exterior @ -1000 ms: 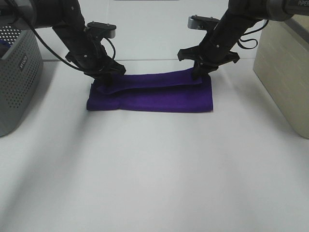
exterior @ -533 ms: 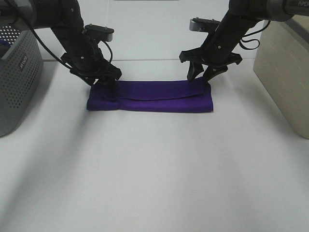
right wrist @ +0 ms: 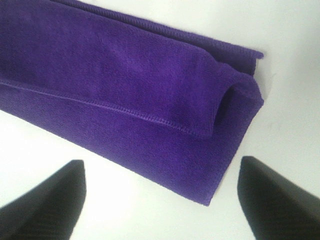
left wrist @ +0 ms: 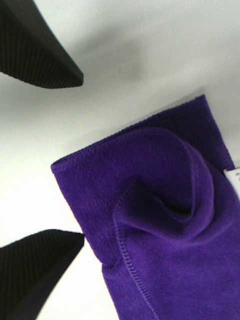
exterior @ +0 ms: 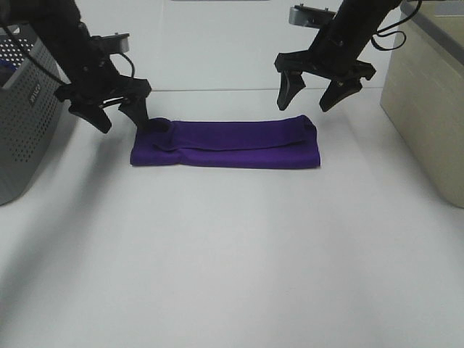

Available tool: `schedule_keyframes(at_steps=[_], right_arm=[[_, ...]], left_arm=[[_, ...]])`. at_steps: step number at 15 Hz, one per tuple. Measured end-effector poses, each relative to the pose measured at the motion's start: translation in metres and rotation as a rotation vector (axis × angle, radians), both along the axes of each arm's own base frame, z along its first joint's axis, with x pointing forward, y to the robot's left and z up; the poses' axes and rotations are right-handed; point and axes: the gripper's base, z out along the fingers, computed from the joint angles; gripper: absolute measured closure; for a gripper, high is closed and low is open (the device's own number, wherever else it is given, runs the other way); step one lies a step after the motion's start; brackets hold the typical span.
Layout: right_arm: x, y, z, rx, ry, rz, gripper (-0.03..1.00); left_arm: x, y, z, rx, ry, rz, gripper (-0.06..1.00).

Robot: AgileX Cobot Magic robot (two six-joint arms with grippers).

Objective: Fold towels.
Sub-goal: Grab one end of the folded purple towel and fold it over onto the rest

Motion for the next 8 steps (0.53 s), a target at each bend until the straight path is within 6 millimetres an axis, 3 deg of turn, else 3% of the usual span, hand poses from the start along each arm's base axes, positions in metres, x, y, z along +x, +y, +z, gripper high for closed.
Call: schedule_keyframes(at_steps=[3,6,8], right_arm=[[-0.004,0.000,0.010,0.010,0.006,0.000,0.16],[-0.006,0.001,0.010,0.025,0.038,-0.005,0.16],[-0.008,0.002,0.010,0.038,0.057,-0.005,0.16]], left_arm=[[0.005,0.028,-0.017,-0.158,0.068,0.054,0.23],[0.006,0.034,-0.046,-0.194,0.123,0.056,0.23],[0.008,0.033,-0.051,-0.217,0.126,0.063,0.23]])
